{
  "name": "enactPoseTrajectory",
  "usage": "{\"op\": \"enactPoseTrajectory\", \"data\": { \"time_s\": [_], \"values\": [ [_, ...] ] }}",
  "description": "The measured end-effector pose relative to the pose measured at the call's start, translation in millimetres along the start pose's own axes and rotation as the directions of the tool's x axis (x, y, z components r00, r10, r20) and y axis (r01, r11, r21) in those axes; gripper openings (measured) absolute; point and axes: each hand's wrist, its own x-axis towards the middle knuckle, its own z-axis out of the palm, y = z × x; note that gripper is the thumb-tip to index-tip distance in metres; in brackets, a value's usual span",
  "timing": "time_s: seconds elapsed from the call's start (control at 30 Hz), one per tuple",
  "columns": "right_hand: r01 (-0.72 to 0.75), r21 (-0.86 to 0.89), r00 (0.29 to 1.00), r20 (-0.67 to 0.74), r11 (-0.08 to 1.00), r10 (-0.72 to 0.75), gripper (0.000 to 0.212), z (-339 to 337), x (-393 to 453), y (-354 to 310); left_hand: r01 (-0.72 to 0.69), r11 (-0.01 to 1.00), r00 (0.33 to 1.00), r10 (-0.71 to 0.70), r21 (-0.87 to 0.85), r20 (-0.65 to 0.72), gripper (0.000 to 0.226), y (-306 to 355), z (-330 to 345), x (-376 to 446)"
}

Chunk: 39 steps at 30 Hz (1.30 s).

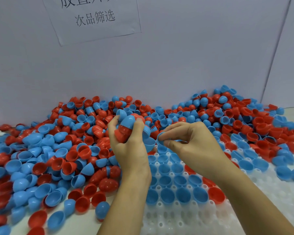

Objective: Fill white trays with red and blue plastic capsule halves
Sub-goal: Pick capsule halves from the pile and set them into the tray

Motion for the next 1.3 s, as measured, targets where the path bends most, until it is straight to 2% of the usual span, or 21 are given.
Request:
{"op": "enactPoseTrajectory", "data": {
  "time_s": [0.17, 0.27, 0.43, 0.6, 0.8, 0.93, 1.07, 1.17, 1.23, 1.3],
  "values": [
    [0.019, 0.099, 0.999, -0.042, 0.995, -0.015, 0.019, 1.2, -0.4, -1.7, -0.034, 0.999, 0.999, 0.034, -0.036, -0.002, 0.037, 0.8, 0.4, -0.5],
    [-0.002, 0.122, 0.999, -0.033, 0.993, 0.006, 0.021, 0.3, -0.1, -1.9, -0.176, 0.984, 0.984, 0.177, -0.028, 0.031, 0.038, 0.9, 0.2, -0.2],
    [-0.119, 0.096, 0.993, 0.028, 0.988, 0.117, 0.015, 0.2, -0.8, -1.3, -0.405, 0.913, 0.908, 0.398, 0.036, 0.131, 0.039, 3.2, -1.5, -2.1],
    [-0.236, 0.072, 0.956, 0.193, 0.969, 0.219, 0.026, 0.7, -1.6, -0.7, -0.498, 0.862, 0.843, 0.455, 0.094, 0.286, 0.043, 2.9, -4.0, -4.5],
    [-0.392, 0.237, 0.895, 0.322, 0.889, 0.309, 0.014, -2.1, -2.6, -0.3, -0.526, 0.836, 0.803, 0.430, 0.154, 0.413, 0.046, 4.7, -5.1, -7.9],
    [-0.421, 0.264, 0.899, 0.248, 0.868, 0.360, 0.008, -2.8, -2.2, 1.2, -0.508, 0.846, 0.813, 0.410, 0.162, 0.414, 0.046, 2.8, -4.5, -7.5],
    [-0.385, 0.166, 0.923, 0.066, 0.908, 0.379, 0.005, -2.0, -0.7, 3.9, -0.445, 0.883, 0.868, 0.384, 0.149, 0.314, 0.043, 1.5, -5.2, -2.7],
    [-0.305, 0.018, 0.950, -0.059, 0.952, 0.306, 0.008, -4.7, -0.2, 6.3, -0.246, 0.964, 0.958, 0.226, 0.097, 0.177, 0.042, 1.7, -4.8, 1.9],
    [-0.226, 0.058, 0.971, -0.069, 0.972, 0.230, 0.009, -6.9, 0.2, 6.9, -0.053, 0.999, 0.996, 0.052, 0.002, 0.077, 0.039, 2.4, -5.0, 4.8],
    [-0.153, 0.120, 0.985, -0.056, 0.981, 0.161, 0.011, -6.6, 0.9, 7.7, 0.111, 0.989, 0.994, -0.112, -0.103, -0.003, 0.033, 2.0, -5.5, 7.7]
  ]
}}
